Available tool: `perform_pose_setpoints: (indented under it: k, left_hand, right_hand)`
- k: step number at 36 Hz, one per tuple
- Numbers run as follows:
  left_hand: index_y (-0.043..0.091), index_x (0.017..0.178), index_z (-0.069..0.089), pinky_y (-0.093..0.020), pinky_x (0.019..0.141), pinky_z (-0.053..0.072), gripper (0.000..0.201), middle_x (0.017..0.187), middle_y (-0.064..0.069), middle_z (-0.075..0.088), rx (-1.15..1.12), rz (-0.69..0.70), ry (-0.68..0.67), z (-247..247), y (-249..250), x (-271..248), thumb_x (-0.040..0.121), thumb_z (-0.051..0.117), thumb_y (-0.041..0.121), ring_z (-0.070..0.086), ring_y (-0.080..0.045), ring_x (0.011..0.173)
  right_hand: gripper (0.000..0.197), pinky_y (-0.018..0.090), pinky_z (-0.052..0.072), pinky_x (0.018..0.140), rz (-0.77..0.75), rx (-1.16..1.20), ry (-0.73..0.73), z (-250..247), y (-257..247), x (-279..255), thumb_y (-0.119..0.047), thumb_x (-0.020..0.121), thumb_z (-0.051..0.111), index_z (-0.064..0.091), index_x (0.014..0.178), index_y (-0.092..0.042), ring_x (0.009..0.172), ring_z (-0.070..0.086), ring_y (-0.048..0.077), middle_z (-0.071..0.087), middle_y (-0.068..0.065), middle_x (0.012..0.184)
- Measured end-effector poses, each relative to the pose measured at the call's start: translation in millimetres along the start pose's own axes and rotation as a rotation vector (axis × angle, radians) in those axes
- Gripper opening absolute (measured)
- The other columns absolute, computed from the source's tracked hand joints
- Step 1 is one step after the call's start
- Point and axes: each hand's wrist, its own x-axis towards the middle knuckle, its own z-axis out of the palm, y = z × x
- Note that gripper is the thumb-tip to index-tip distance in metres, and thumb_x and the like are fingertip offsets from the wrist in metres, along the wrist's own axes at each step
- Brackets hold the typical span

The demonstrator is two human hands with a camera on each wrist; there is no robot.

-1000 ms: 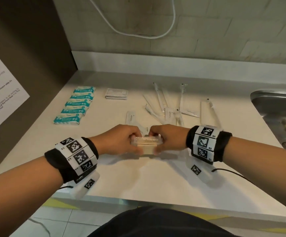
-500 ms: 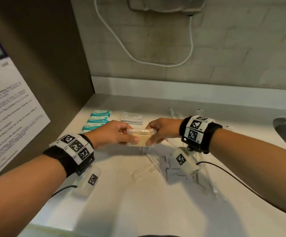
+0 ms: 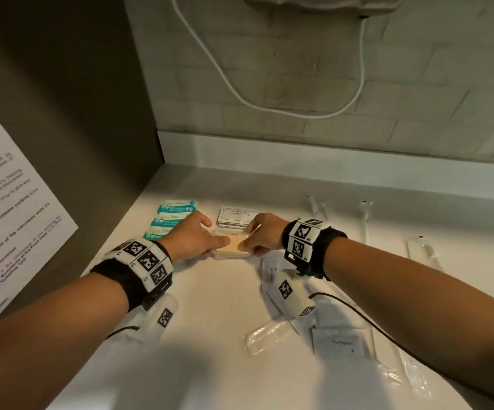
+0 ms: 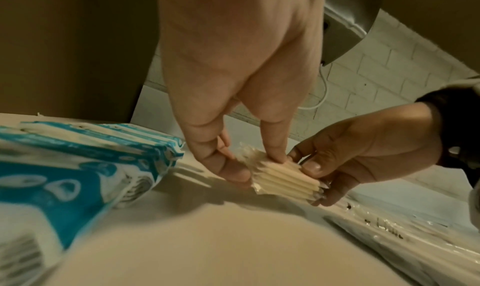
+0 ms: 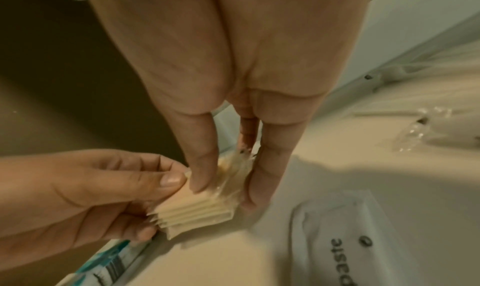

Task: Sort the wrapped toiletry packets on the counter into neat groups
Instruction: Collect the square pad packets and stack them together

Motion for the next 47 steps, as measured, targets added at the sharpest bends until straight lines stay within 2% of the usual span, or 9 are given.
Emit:
perform_pose_setpoints:
  k: [4,7,14,19,24,31,37,40,47]
  left_hand:
    - [0.021,0.115,0.045,-0.025,0.064,0.057,0.049,0.102,-0.002,0.066,0.032,0.010,0.017,-0.1,0.3,5.3,0.080,0.079,0.027,0.071,-0.019,0.077]
    - [0.021,0.114,0.045,-0.027,0.068,0.059,0.049,0.099,-0.001,0.067,0.054,0.017,0.003,0.1,0.7,10.1,0.079,0.080,0.028,0.072,-0.018,0.077]
    - [0.021,0.110,0.046,-0.040,0.088,0.055,0.048,0.096,0.002,0.065,0.121,0.047,0.029,8.7,-2.5,17.6,0.077,0.080,0.033,0.067,-0.017,0.086]
    - [0.020,0.111,0.047,-0.030,0.080,0.048,0.047,0.099,0.001,0.062,0.192,0.061,0.066,12.2,-0.3,17.9,0.080,0.077,0.037,0.060,-0.015,0.090]
    - [0.022,0.111,0.047,-0.032,0.082,0.050,0.041,0.103,0.002,0.063,0.234,0.066,0.066,11.8,0.3,16.7,0.084,0.072,0.038,0.062,-0.016,0.091]
    - [0.025,0.121,0.047,-0.023,0.075,0.037,0.051,0.111,0.008,0.055,0.279,0.108,-0.024,0.3,3.0,5.9,0.081,0.075,0.039,0.053,-0.011,0.094]
    - [0.023,0.130,0.048,-0.024,0.083,0.043,0.072,0.121,0.004,0.058,0.456,0.211,-0.039,1.7,4.8,2.9,0.068,0.085,0.027,0.055,-0.016,0.104]
    - [0.020,0.127,0.051,-0.026,0.085,0.045,0.070,0.116,0.001,0.055,0.515,0.271,0.013,6.3,3.6,4.1,0.066,0.086,0.024,0.053,-0.017,0.100]
    - [0.018,0.123,0.053,-0.028,0.090,0.046,0.062,0.116,0.000,0.053,0.562,0.310,0.052,8.4,2.5,6.3,0.070,0.084,0.023,0.049,-0.016,0.098]
  right_hand:
    - [0.021,0.030,0.059,0.078,0.015,-0.019,0.016,3.6,0.6,7.8,-0.008,0.081,0.075,0.055,0.077,-0.013,0.069,0.065,0.020,0.066,0.009,0.078]
    - [0.020,0.025,0.057,0.071,0.019,-0.028,0.021,2.9,1.0,10.0,-0.008,0.082,0.074,0.055,0.076,-0.013,0.063,0.065,0.016,0.066,0.007,0.075]
    - [0.014,0.034,0.057,0.089,0.026,-0.114,0.051,2.3,2.1,11.4,-0.014,0.080,0.075,0.061,0.078,-0.013,0.079,0.071,0.021,0.075,0.013,0.092]
    - [0.015,0.034,0.056,0.091,0.020,-0.139,0.072,2.4,5.2,11.3,-0.021,0.080,0.075,0.065,0.087,-0.012,0.079,0.071,0.019,0.076,0.011,0.092]
    - [0.025,0.034,0.055,0.092,0.011,-0.161,0.086,2.0,6.9,11.1,-0.026,0.081,0.073,0.069,0.099,-0.009,0.077,0.068,0.016,0.076,0.010,0.092]
    - [0.038,0.037,0.055,0.092,0.004,-0.191,0.066,0.6,7.3,9.7,-0.028,0.081,0.070,0.067,0.112,-0.007,0.078,0.068,0.017,0.075,0.009,0.087]
    - [0.072,0.031,0.051,0.090,-0.020,-0.426,0.064,3.8,3.3,5.6,-0.043,0.063,0.082,0.058,0.127,-0.021,0.102,0.063,0.019,0.066,-0.002,0.116]
    - [0.074,0.027,0.045,0.085,-0.063,-0.550,0.088,5.7,0.8,0.8,-0.036,0.066,0.082,0.054,0.132,-0.019,0.110,0.059,0.020,0.062,0.001,0.123]
    - [0.057,0.031,0.053,0.091,-0.085,-0.659,0.116,9.4,-4.7,-0.6,-0.019,0.075,0.075,0.057,0.129,-0.011,0.109,0.061,0.024,0.063,0.008,0.121]
